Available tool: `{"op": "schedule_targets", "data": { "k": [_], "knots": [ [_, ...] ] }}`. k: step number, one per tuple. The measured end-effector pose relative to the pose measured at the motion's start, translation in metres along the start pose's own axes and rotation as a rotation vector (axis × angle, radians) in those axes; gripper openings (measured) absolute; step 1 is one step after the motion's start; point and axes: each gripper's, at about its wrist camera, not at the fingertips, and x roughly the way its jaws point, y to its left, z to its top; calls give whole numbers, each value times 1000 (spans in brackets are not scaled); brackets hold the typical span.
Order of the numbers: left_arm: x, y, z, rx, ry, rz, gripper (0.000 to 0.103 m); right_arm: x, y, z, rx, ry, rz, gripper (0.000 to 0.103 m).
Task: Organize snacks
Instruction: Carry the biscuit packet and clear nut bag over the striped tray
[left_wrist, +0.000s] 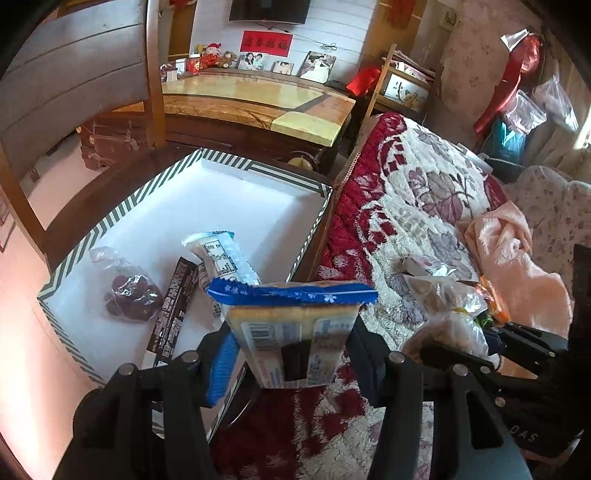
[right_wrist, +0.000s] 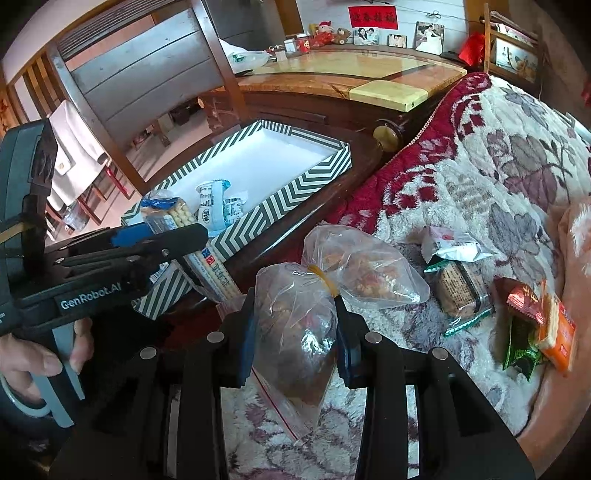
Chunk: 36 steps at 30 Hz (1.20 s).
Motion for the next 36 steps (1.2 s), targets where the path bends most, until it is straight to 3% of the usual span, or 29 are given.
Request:
{"op": "schedule_targets", "data": {
  "k": [7, 12, 16, 23, 36],
  "knots": [
    [-21, 5, 11, -14, -56, -34, 57, 0, 1, 4, 0, -5, 6, 34],
    [-31, 28, 27, -102, -62, -99, 57, -3, 7, 18, -21, -23, 17, 34],
    [-37, 50, 38, -150, -91, -65, 57, 1, 17, 33, -50, -27, 27, 34],
    [-24, 90, 47, -255, -58, -21, 57, 18, 37, 59, -89, -23, 65, 34],
    [11, 117, 49, -308, 8, 71, 57, 91, 72, 105, -150, 50, 115, 34]
  ]
}}
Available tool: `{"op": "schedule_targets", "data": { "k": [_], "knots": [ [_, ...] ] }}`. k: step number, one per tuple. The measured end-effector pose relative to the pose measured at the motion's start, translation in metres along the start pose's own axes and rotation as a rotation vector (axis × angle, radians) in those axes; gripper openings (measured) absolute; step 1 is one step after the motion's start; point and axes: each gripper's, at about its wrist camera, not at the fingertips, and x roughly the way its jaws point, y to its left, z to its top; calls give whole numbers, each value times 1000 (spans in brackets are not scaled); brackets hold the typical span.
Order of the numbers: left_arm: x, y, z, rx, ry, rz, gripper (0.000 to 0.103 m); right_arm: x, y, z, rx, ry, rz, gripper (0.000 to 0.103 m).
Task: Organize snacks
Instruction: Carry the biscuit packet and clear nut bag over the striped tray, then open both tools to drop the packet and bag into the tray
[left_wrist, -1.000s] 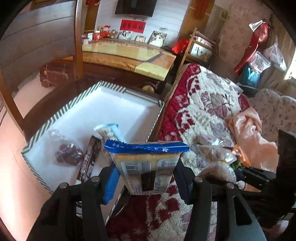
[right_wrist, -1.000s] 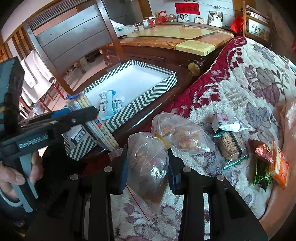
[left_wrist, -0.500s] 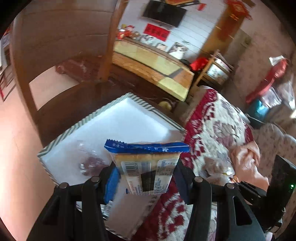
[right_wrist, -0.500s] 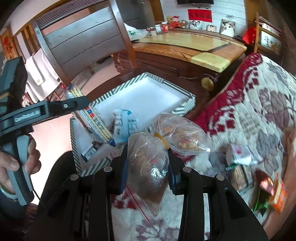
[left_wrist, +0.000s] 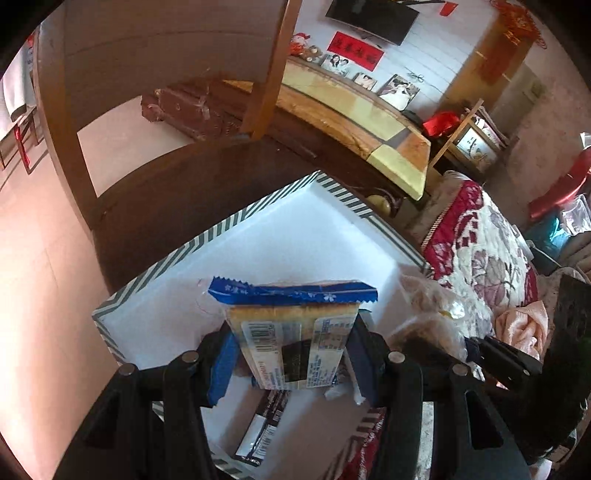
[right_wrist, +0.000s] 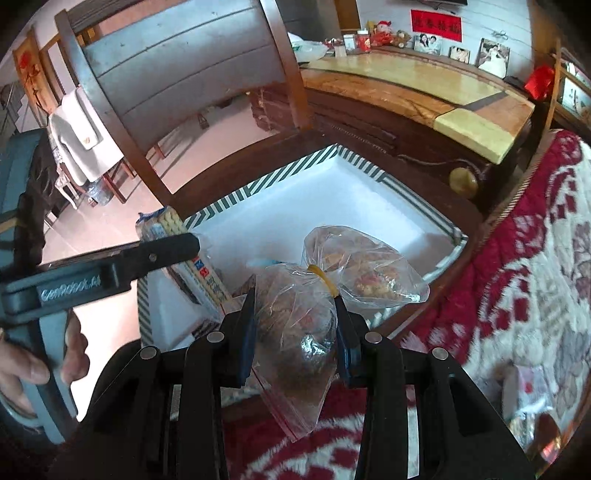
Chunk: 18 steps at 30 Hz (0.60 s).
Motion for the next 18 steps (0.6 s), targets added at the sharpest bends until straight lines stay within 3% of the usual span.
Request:
{"op": "schedule_targets", "data": {
  "k": [6, 8, 11, 13, 18],
  "knots": [
    [9, -3, 2, 12, 0, 40, 63, 36, -6, 13, 48, 19, 12, 34],
    [12, -1, 3, 7, 6, 51, 80, 42, -8, 18, 62, -9, 13, 37],
    [13, 2, 2, -5, -2, 65, 89, 55, -14, 23, 112, 47, 20, 52],
    [13, 4, 1, -11, -1, 69, 94, 56, -18, 21, 143, 66, 31, 55],
    [10, 2, -4, -13, -4, 77, 95, 36, -27, 5, 201, 64, 34, 55]
  ]
}}
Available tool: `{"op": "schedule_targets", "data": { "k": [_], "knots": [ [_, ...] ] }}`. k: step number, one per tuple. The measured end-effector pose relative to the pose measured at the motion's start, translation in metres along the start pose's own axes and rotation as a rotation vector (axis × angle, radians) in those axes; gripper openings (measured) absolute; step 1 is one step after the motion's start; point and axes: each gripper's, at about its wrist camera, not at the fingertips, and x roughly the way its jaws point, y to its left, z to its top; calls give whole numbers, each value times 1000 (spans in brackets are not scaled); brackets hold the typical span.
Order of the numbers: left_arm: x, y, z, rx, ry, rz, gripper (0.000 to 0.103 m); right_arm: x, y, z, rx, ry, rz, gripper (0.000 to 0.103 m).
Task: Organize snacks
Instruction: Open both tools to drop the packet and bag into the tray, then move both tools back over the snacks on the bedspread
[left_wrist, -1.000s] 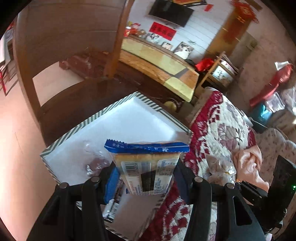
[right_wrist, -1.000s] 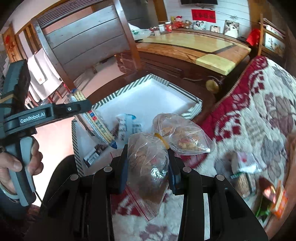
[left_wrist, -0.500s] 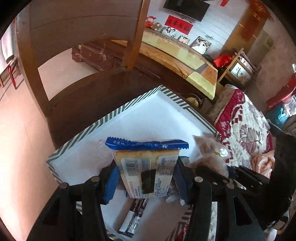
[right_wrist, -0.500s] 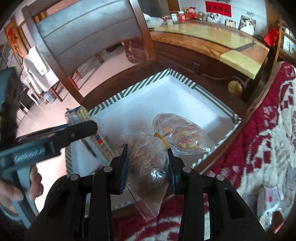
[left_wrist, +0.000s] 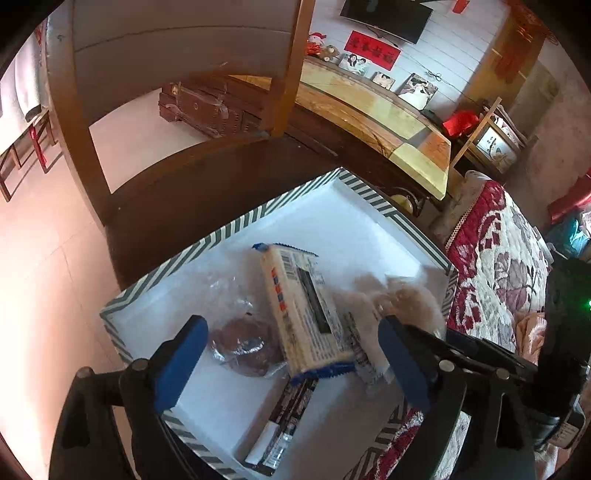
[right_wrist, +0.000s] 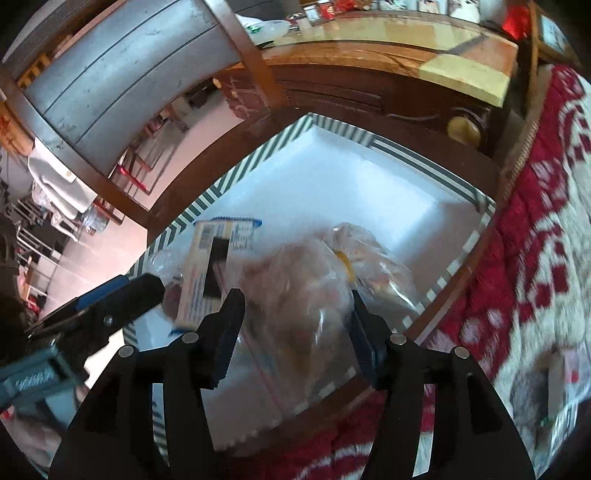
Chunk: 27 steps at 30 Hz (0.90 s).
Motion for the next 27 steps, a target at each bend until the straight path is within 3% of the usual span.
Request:
{"op": "schedule_targets", "data": {
  "k": [12, 27],
  "knots": [
    [-26, -37, -35, 120, -28, -16, 98, -75, -12, -63, -2, -105, 1, 56],
    [-25, -128, -100, 355, 37, -111, 99, -148, -108, -168, 168, -158, -180, 56]
  ]
}}
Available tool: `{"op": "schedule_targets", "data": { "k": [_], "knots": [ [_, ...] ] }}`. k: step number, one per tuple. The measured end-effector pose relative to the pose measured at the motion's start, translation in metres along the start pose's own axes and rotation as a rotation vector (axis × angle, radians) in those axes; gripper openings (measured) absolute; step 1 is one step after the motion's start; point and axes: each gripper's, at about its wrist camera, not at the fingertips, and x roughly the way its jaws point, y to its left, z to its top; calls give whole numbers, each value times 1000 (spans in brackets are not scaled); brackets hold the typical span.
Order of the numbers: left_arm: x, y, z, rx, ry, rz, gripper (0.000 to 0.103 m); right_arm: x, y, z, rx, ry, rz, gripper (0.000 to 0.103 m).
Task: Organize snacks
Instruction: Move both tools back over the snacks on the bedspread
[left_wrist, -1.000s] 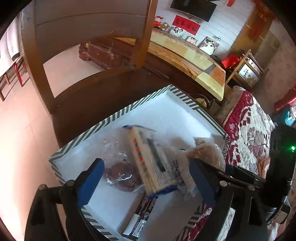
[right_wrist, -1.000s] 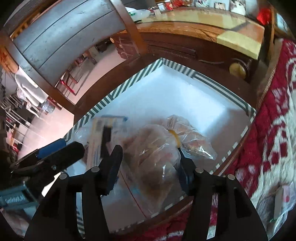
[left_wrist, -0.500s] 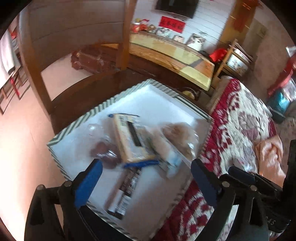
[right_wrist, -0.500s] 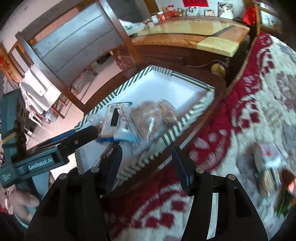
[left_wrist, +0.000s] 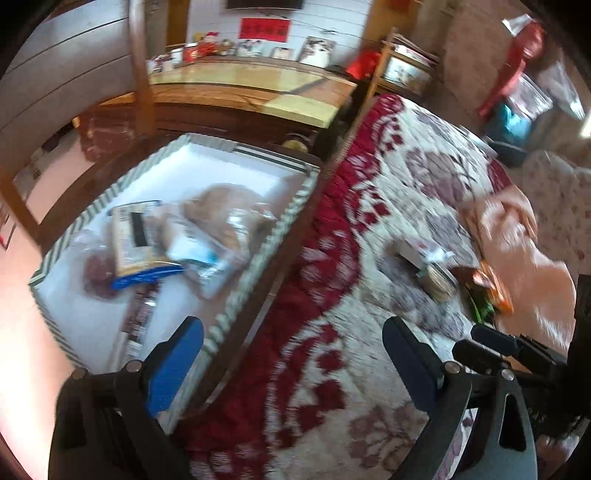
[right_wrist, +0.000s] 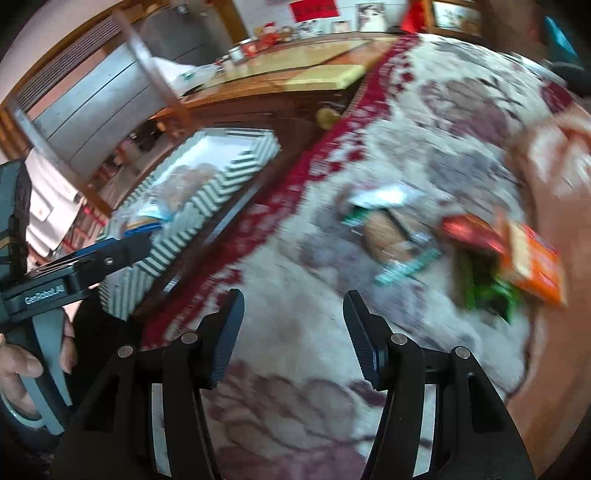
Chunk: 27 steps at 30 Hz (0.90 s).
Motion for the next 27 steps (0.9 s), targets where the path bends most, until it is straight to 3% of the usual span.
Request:
{"op": "schedule_targets", "data": {
  "k": [9, 16, 27],
  "knots": [
    [4, -39, -12, 99, -7, -27, 99, -16, -48, -30, 57, -33, -86, 56],
    [14, -57, -23, 157, -20, -49, 99, -16, -64, -38, 77, -103, -73, 56],
    [36, -64, -31, 174, 40, -100, 99, -7, -68, -38, 83, -92, -53, 56]
  ]
}}
